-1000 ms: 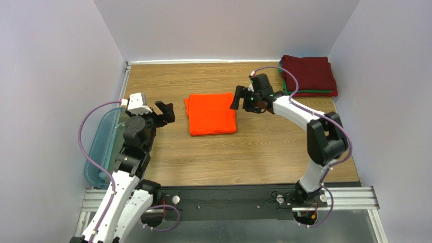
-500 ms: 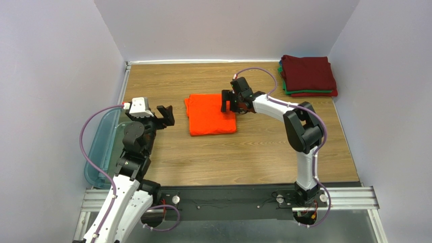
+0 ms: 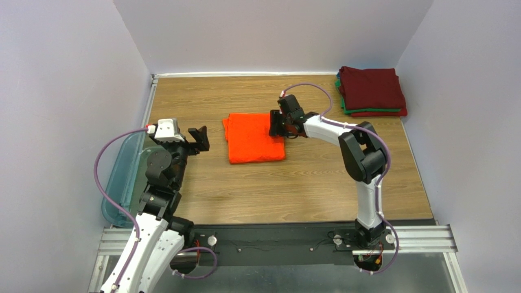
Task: Fold and stack the t-shirts
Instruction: Neatly place the folded tshirt to the corner
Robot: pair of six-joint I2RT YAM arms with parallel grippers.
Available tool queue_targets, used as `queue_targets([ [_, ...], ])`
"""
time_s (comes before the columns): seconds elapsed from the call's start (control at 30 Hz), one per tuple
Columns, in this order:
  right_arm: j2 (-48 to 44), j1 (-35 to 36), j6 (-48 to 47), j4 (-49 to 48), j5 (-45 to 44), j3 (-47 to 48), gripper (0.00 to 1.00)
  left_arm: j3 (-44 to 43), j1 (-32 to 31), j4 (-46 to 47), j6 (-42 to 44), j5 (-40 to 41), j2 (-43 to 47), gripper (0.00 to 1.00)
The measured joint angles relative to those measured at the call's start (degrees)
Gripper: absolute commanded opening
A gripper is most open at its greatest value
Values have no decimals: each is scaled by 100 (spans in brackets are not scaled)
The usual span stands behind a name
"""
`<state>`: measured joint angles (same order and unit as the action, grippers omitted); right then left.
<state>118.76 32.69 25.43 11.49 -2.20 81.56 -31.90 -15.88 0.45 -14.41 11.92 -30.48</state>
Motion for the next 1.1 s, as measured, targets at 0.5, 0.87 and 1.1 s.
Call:
queue_targets([
  [0.5,232,35,-732,-308,439,140,1,0,0,35,70,2,55,98],
  [0.87,-48,74,-2262,-184,-887,114,1,0,0,35,118,7,79,98],
  [1.1,-348,-83,-3246,-153,-1928,111,1,57,0,55,160,57,181,98],
])
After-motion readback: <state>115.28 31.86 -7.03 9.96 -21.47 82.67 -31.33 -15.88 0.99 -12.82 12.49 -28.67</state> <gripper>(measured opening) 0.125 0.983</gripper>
